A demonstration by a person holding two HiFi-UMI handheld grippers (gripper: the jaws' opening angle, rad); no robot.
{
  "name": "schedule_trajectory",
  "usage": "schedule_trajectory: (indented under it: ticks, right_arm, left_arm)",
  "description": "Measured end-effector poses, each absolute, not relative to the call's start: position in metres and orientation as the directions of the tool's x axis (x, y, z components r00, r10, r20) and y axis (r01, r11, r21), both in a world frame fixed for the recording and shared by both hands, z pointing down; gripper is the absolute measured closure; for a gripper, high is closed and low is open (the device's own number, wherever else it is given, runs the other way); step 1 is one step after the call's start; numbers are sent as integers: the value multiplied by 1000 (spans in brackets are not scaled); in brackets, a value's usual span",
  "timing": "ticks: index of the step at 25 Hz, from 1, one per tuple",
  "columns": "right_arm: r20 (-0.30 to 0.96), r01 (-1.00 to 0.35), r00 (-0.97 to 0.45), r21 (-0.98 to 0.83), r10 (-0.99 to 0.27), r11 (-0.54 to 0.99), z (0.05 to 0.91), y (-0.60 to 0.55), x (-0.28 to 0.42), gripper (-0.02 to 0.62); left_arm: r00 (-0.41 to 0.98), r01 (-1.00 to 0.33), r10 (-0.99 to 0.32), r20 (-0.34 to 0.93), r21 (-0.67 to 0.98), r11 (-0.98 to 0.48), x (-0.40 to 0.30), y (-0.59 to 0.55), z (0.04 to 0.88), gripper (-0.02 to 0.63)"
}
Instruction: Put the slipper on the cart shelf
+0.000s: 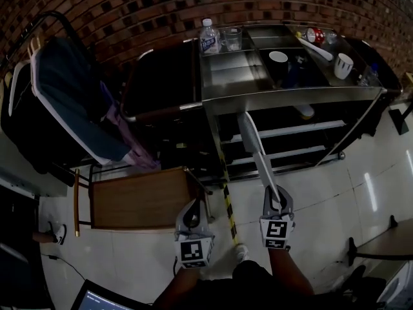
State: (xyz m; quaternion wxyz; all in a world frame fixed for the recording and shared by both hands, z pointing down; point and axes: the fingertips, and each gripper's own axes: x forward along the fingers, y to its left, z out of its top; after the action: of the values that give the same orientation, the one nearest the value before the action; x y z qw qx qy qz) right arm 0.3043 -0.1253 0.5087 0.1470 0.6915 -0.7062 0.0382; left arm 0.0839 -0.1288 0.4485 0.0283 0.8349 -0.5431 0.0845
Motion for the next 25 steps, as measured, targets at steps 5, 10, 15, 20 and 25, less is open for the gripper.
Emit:
schedule_trajectory:
  ticks: [5, 10, 15, 20, 25]
  right_arm:
    - [308, -995, -24, 88, -951, 53, 518, -164, 300, 537]
    - [342, -999, -30, 23, -939, 40, 528, -199, 302, 537]
    - [358, -997, -57, -72, -932, 34, 533, -240, 306, 537]
    - [371, -971, -106, -239, -923, 15, 544, -281, 310, 538]
    - [368, -866, -139, -496, -919, -68, 542, -325, 310, 538]
  left_arm:
    - [361, -925, -916, 177, -59, -376, 82, -144, 454, 594]
    - [361, -927, -919, 160, -44, -372, 97, -168, 450, 594]
    - [378, -923, -917, 129, -23, -384, 122, -185, 437, 594]
    - [384, -922, -918, 104, -9, -387, 136, -188, 428, 594]
    - [403, -913, -910, 103, -28, -407, 138, -188, 429, 594]
